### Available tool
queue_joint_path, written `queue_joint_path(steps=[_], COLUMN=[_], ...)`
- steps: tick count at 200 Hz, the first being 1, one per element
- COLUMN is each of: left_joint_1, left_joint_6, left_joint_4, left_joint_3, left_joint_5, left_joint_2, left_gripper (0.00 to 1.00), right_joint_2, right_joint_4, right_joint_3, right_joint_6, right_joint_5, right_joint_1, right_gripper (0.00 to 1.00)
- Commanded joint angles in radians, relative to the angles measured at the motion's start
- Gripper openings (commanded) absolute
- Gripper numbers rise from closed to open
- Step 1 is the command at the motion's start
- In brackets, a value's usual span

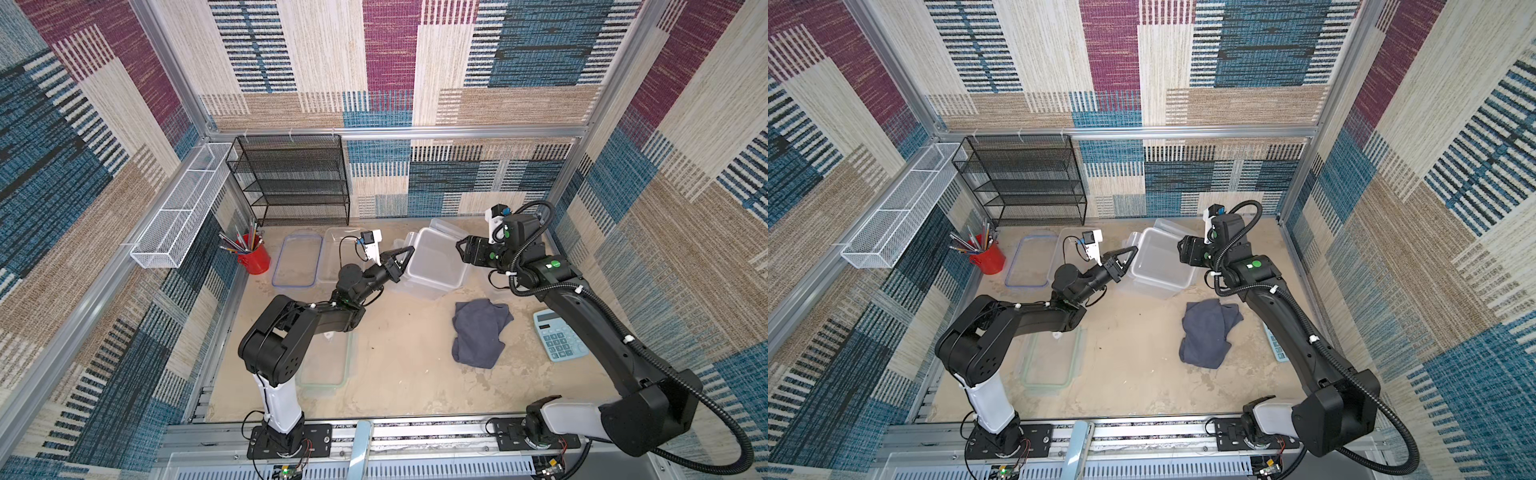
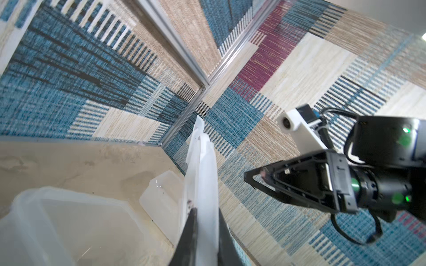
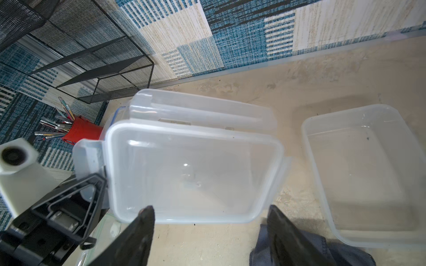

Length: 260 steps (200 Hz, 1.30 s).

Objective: Wipe the insides of the lunch boxes
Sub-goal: Place the lid at the center of the board.

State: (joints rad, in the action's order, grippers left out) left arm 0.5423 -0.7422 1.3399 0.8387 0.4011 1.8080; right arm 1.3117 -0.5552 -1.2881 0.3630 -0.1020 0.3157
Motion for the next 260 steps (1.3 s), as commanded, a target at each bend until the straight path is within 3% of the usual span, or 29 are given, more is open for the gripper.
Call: queue_joint_path(steps=[1, 62, 146, 174, 209, 260], left_joint_1=[0.01, 0.1, 0.155, 0.198, 0.226, 0.261], left_joint_6=[0.216, 0.468, 0.419, 0.536, 0.664, 0.843], left_joint_4=[0.07, 0.068, 0.021, -0.203, -0.568, -1.076], left_joint_3=[-0.051, -0.211, -0.211, -0.221, -0.082, 0.041], left_joint_5=[0.006, -0.098, -0.068, -0.168, -0.294, -0.337], left_joint_2=[-0.035, -0.135, -0.287, -0.444, -0.59, -0.782], left_gripper=[0.0, 0.0, 0.0, 0.0, 0.0, 0.0], right_joint_2=[-0.014, -0.04, -0.108, -0.13, -0.211, -0.339], right_joint_4=[-0.002, -0.019, -0.047, -0.08, -0.137, -0.155], right_joint_3=[0.002, 0.005, 0.021, 0.044, 0.173, 0.441], right_joint_6=[0.012, 0.01, 0.012, 0.016, 0.072, 0.185], right_joint_5=[0.014, 0.029, 0.045, 0.055, 0.094, 0.087], right_joint_1=[-0.003, -0.009, -0.016, -0.019, -0.019, -0.019], right_gripper=[0.77, 0.76, 0.74, 0.72, 0.75, 0.84])
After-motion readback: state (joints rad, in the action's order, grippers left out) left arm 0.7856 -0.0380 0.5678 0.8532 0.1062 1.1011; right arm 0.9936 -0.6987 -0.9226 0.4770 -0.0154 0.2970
